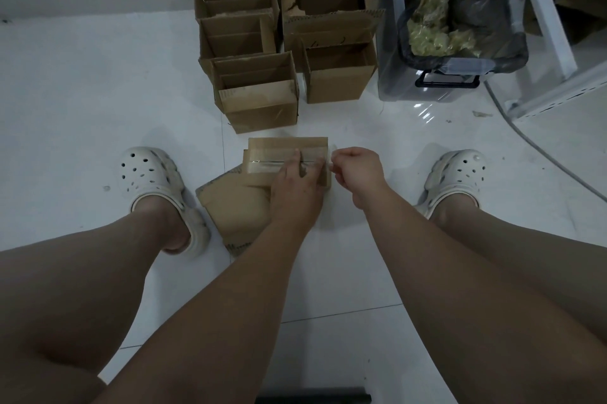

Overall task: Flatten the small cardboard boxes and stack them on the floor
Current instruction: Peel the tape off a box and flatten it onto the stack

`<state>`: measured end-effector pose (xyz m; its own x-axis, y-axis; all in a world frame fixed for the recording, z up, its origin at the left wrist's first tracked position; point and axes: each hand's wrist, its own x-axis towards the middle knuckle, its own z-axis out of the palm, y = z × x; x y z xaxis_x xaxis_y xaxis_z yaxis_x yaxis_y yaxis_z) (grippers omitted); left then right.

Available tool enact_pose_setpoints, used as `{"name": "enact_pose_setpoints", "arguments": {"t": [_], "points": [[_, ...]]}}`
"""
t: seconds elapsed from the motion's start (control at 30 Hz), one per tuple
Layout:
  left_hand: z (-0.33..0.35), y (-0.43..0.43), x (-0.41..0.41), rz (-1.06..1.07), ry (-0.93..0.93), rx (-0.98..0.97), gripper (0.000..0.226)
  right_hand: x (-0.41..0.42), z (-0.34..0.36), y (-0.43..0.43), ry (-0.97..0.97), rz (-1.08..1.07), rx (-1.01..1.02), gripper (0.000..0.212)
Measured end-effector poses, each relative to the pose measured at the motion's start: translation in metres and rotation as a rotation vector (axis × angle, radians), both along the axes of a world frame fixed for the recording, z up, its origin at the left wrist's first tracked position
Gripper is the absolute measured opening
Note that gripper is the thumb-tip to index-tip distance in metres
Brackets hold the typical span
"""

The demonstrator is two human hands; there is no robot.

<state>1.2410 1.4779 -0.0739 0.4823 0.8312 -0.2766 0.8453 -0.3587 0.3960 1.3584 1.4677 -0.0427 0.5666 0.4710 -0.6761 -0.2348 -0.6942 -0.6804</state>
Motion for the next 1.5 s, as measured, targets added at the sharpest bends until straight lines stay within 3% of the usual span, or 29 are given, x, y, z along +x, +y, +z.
{"name": "enact_pose_setpoints", "arguments": {"t": [0.23, 0.4, 0.67, 0.9, 1.13, 1.27, 1.37, 1.5], "points": [[0.004, -0.006, 0.005, 0.028, -0.030, -0.070, 0.051, -0.007, -0.001, 0.005, -0.104, 0.047, -0.021, 0.015], [0.000, -0.013, 0.003, -0.002, -0.052, -0.102, 0.058, -0.012, -0.011, -0.007, -0.087, -0.085, -0.070, 0.022], [-0.002, -0.009, 0.003, 0.094, -0.211, -0.211, 0.055, -0.020, -0.012, -0.012, -0.247, -0.051, -0.047, 0.014], [-0.003, -0.009, 0.007, 0.028, -0.135, -0.229, 0.045, -0.022, -0.014, -0.023, -0.393, -0.003, -0.018, 0.010], [-0.006, -0.011, 0.005, -0.059, -0.059, -0.238, 0.053, -0.028, -0.015, -0.028, -0.440, 0.030, -0.029, 0.009], [-0.001, -0.001, 0.007, 0.165, -0.260, -0.405, 0.035, -0.032, -0.014, -0.028, -0.416, 0.121, 0.005, 0.005], [-0.003, 0.002, 0.005, 0.144, -0.248, -0.357, 0.038, -0.038, -0.011, -0.031, -0.430, 0.236, 0.055, 0.013], [-0.004, 0.002, 0.001, 0.313, -0.367, -0.402, 0.022, -0.043, -0.010, -0.034, -0.426, 0.287, 0.100, 0.026]]}}
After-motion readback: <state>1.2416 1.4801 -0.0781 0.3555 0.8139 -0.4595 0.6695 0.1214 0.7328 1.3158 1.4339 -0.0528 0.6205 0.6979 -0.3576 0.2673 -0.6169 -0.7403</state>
